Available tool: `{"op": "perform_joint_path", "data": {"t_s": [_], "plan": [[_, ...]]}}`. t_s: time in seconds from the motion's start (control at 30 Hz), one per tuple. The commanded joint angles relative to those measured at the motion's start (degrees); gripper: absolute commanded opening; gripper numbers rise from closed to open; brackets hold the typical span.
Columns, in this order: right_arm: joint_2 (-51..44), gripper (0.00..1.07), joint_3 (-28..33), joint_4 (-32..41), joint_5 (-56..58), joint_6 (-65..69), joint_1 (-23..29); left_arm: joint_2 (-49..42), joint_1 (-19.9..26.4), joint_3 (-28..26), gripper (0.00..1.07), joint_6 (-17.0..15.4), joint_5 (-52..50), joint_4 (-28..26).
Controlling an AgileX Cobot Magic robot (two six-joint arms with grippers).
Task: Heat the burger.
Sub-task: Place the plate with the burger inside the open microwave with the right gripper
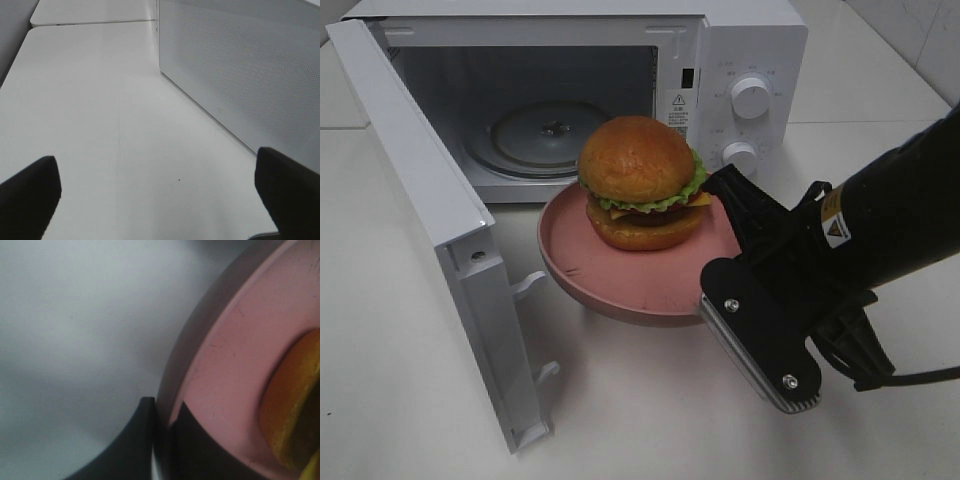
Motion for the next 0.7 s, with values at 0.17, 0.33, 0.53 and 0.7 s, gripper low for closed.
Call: {"op": "perform_joint_path", "data": {"t_s": [0.17,0.33,0.53,0.7], "plan": [[2.3,0.0,-4.8,-0.2,-2.9,-0.9,-0.4,-1.4,0.1,0.2,0.98,-0.3,-0.6,-0.5],[4.6,0.0,-7.4,0.5,-2.6,-2.6,-0.4,-1.4,0.1,0.2,0.98,-0.3,-0.6,-0.5],[8.2,0.0,-11.9,4.0,-1.4,-6.4,-0.4,-1.4,0.1,0.2,0.98,-0.3,-0.6,-0.5],[10.3,0.0,-14.6,5.0,0.0,-8.1,-0.4,-1.4,0.1,0.2,0.98,-0.3,-0.6,-0.5]]}}
